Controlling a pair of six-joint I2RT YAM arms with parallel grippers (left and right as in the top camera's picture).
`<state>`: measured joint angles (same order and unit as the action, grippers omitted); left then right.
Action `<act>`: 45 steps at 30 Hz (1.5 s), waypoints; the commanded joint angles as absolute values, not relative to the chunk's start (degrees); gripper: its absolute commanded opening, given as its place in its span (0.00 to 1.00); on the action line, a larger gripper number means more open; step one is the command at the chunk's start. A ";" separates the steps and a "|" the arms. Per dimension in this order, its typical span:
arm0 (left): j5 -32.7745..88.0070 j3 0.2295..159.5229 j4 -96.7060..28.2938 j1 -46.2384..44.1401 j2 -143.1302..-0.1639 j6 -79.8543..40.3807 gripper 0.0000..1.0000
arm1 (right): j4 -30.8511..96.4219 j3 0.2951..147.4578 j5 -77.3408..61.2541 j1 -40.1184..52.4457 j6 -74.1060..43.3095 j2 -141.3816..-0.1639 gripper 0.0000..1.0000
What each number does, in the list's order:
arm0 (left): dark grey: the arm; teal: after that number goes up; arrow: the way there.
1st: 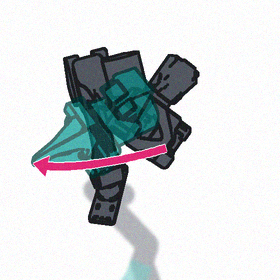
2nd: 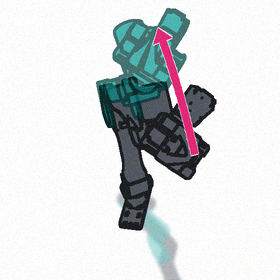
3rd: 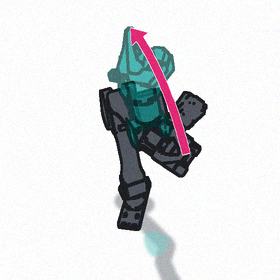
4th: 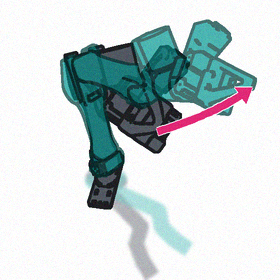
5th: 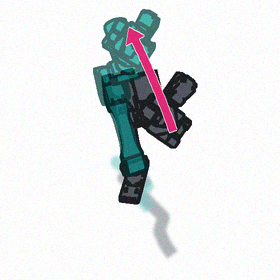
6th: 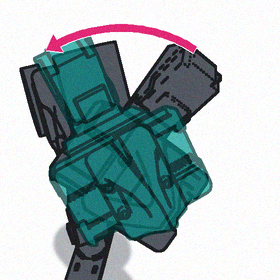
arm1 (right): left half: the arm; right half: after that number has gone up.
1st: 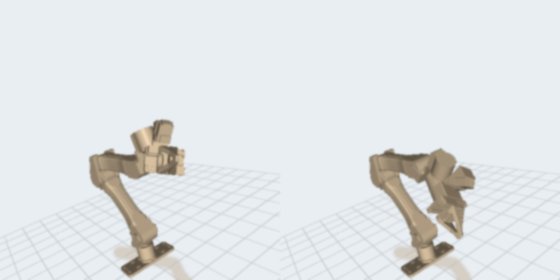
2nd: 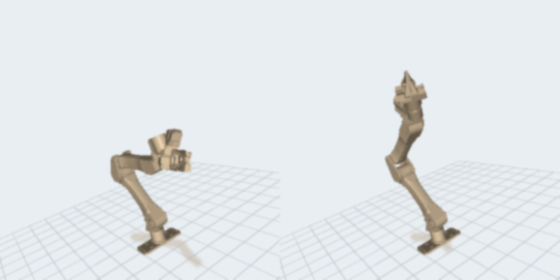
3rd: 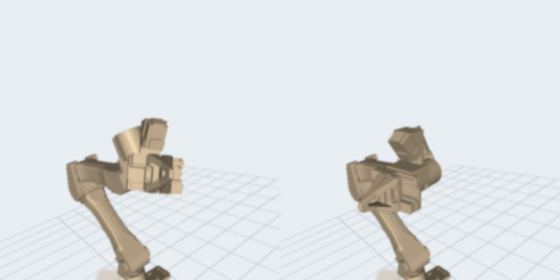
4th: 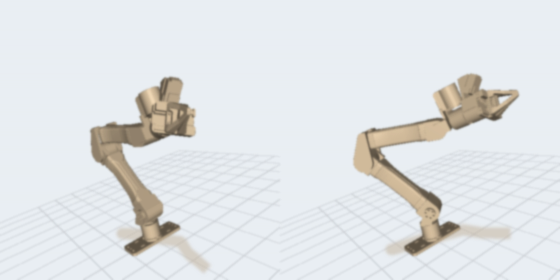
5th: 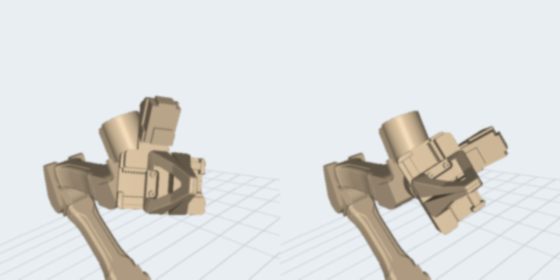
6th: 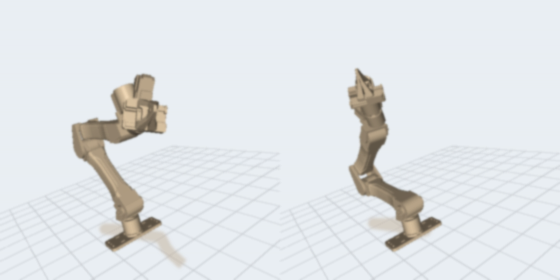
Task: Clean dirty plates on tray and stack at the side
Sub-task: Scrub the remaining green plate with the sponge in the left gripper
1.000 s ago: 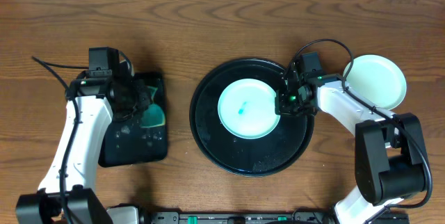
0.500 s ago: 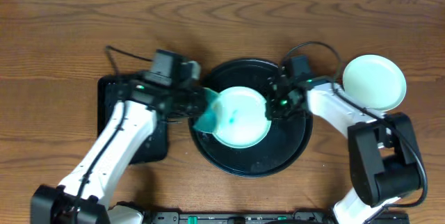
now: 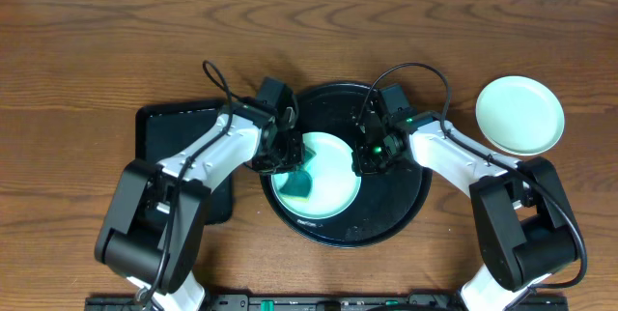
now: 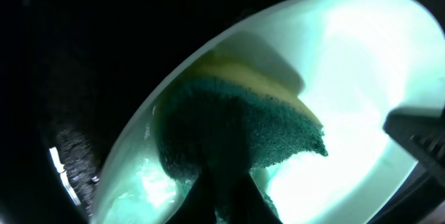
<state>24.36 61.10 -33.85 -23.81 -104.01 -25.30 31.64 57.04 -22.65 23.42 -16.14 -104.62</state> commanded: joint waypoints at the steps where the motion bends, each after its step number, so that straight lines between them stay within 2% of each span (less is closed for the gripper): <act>1: 29.45 61.39 -32.99 -24.60 -107.85 -26.50 0.07 | 32.05 55.11 -23.86 24.84 -16.71 -106.87 0.01; 7: 49.60 61.43 -23.49 -29.23 -107.92 -27.35 0.07 | 31.42 55.11 -23.83 24.84 -16.69 -106.87 0.01; 12: 51.09 61.43 -16.95 -33.80 -107.92 -32.40 0.07 | 31.66 55.11 -23.86 24.84 -16.71 -106.87 0.02; 18: 41.08 61.41 -19.57 -33.45 -107.92 -34.63 0.07 | 32.64 55.11 -23.86 24.84 -16.73 -106.87 0.02; 32: 6.87 62.39 -35.00 -22.24 -107.81 -30.22 0.07 | 32.73 55.11 -23.83 24.84 -17.15 -106.87 0.01; 40: -11.81 67.55 -45.63 -23.00 -107.79 -29.61 0.07 | 32.64 55.11 -23.33 24.84 -17.17 -106.87 0.02; 45: -11.75 67.75 -50.65 -25.26 -107.79 -27.24 0.07 | 32.80 55.11 -22.74 24.84 -17.17 -106.87 0.02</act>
<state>3.33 68.60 -46.98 -25.87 -105.97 -29.54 31.57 56.82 -24.21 24.10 -17.41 -104.88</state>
